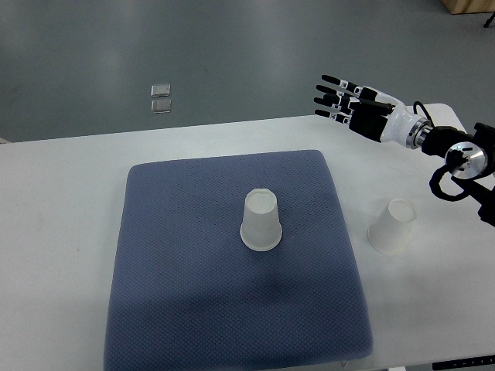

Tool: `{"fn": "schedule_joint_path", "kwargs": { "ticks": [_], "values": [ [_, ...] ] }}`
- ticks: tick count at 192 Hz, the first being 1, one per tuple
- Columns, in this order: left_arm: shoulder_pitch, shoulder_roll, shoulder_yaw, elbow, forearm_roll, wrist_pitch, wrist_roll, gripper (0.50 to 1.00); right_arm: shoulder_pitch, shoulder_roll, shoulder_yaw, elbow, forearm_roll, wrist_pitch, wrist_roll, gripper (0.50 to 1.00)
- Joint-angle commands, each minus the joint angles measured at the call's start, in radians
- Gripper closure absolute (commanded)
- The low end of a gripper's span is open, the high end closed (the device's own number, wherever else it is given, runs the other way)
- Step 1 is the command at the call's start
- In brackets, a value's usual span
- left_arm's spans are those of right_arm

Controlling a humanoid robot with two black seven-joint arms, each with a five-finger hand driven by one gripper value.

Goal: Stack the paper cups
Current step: 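Move the right hand down toward the white cup beside the pad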

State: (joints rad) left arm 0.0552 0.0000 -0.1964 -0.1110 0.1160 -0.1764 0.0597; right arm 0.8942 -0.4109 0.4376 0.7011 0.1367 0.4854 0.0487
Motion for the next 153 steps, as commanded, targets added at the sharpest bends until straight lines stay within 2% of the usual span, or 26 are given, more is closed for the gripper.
{"fn": "schedule_joint_path", "kwargs": {
  "ticks": [1, 34, 75, 111, 153],
  "values": [
    [0.000, 0.000, 0.000, -0.001, 0.001, 0.000, 0.000, 0.500, 0.000, -0.025, 0.003, 0.000, -0.002, 0.004, 0.002, 0.576],
    [0.000, 0.000, 0.002, 0.007, 0.001, 0.000, 0.000, 0.500, -0.001, -0.063, 0.006, -0.002, -0.011, 0.074, 0.003, 0.576],
    [0.000, 0.000, 0.000, 0.002, 0.001, 0.000, 0.000, 0.500, 0.002, -0.118, 0.007, 0.000, -0.065, 0.110, 0.005, 0.579],
    [0.000, 0.000, 0.000, 0.004, 0.001, 0.000, 0.000, 0.500, 0.028, -0.200, 0.010, 0.006, -0.313, 0.124, 0.020, 0.579],
    [0.000, 0.000, 0.000, 0.004, 0.001, 0.000, 0.000, 0.500, 0.083, -0.307, 0.009, 0.101, -0.598, 0.125, 0.100, 0.579]
  ]
}}
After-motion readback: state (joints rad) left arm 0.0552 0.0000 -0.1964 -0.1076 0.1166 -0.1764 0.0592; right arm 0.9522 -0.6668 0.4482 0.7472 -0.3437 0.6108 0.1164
